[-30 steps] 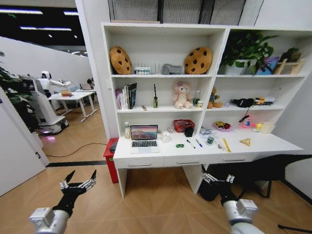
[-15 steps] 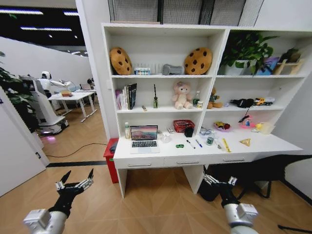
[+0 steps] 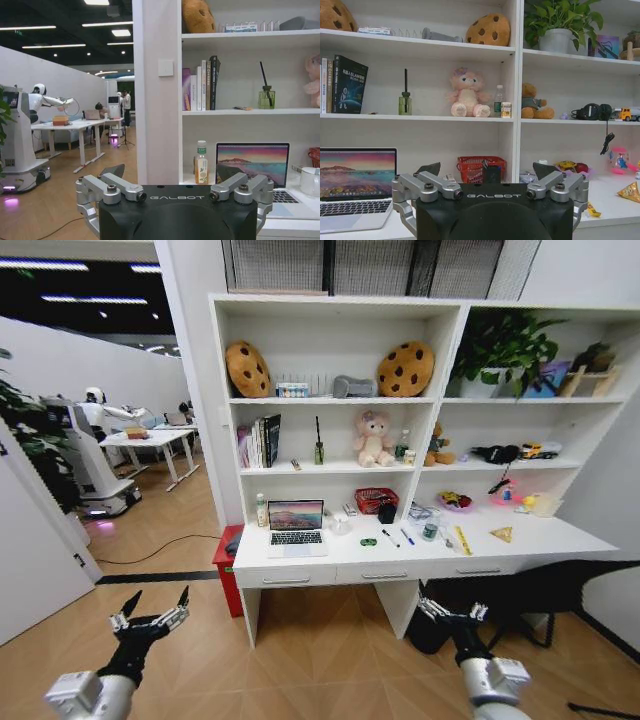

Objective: Organize the objects on the table.

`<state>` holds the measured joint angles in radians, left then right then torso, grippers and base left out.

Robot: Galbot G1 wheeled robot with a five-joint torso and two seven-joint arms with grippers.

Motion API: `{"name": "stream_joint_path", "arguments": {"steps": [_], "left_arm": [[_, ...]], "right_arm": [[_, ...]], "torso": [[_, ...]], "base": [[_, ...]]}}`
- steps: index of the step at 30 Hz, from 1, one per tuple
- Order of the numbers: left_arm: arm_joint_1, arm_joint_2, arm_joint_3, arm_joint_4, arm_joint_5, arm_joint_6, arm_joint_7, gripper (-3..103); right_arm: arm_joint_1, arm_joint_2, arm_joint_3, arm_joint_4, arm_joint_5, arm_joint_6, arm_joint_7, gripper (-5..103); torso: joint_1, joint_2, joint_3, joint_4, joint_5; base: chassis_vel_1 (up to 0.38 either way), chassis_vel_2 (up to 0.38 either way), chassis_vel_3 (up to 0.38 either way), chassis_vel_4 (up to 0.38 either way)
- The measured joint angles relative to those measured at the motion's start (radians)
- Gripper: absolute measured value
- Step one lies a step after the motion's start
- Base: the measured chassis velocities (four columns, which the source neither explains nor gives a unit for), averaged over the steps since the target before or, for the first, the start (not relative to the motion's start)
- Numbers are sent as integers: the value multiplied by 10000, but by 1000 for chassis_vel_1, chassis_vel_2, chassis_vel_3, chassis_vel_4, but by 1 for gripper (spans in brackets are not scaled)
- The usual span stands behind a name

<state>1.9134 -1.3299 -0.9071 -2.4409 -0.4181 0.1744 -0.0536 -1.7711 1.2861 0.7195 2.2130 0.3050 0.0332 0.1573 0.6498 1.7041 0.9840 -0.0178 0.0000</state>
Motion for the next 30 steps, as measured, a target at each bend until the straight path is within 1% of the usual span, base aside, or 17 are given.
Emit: {"name": "stream_joint_path", "arguments": {"steps": [2, 6, 8, 11, 17, 21, 22, 25, 27, 30], "left_arm": [[28, -87, 54, 17, 198, -57, 12, 100], [72, -132, 47, 18, 228, -69, 12, 100], [97, -148, 36, 21, 231, -116, 22, 100], [99, -196, 34, 23, 231, -149, 24, 100], [106, -308, 68, 29, 242, -215, 108, 100], [98, -284, 74, 41, 246, -220, 131, 100], [98, -276, 74, 46, 245, -221, 145, 100], [106, -279, 75, 66, 257, -228, 175, 100], [118, -308, 76, 78, 289, -257, 198, 100], [122, -317, 76, 78, 293, -270, 202, 100]], "right_arm": [[37, 13, -41, -48, 27, -77, -12, 100], [42, 10, -46, -104, 55, -82, -12, 100], [46, -12, -48, -122, 94, -81, -12, 100], [69, -52, -50, -130, 131, -76, -12, 100], [88, -93, -56, -130, 189, -54, -12, 100], [74, -81, -81, -117, 234, 22, -18, 100], [68, -69, -90, -117, 236, 41, -23, 100], [51, -44, -108, -112, 235, 67, -32, 100], [-3, -7, -124, -92, 229, 119, -54, 100], [-12, 8, -129, -84, 229, 140, -61, 100]], "torso": [[0, 0, 0, 1, 0], [-4, -6, -4, 2, 0], [-9, -13, -9, -2, 1], [-13, -22, -13, 1, 0], [-15, -42, -20, 3, 0], [-20, -49, -24, -5, -6], [-22, -50, -26, 0, 3], [-25, -53, -29, 5, 3], [-25, -59, -30, -5, -8], [-26, -60, -31, -1, 1]], "base": [[0, 0, 0, 0], [-17, 9, 5, -26], [-84, 63, 64, -76], [-122, 120, 112, -109], [-161, 183, 215, -191], [-249, 214, 260, -261], [-256, 294, 265, -283], [-258, 294, 281, -273], [-327, 294, 325, -322], [-349, 323, 315, -347]]}}
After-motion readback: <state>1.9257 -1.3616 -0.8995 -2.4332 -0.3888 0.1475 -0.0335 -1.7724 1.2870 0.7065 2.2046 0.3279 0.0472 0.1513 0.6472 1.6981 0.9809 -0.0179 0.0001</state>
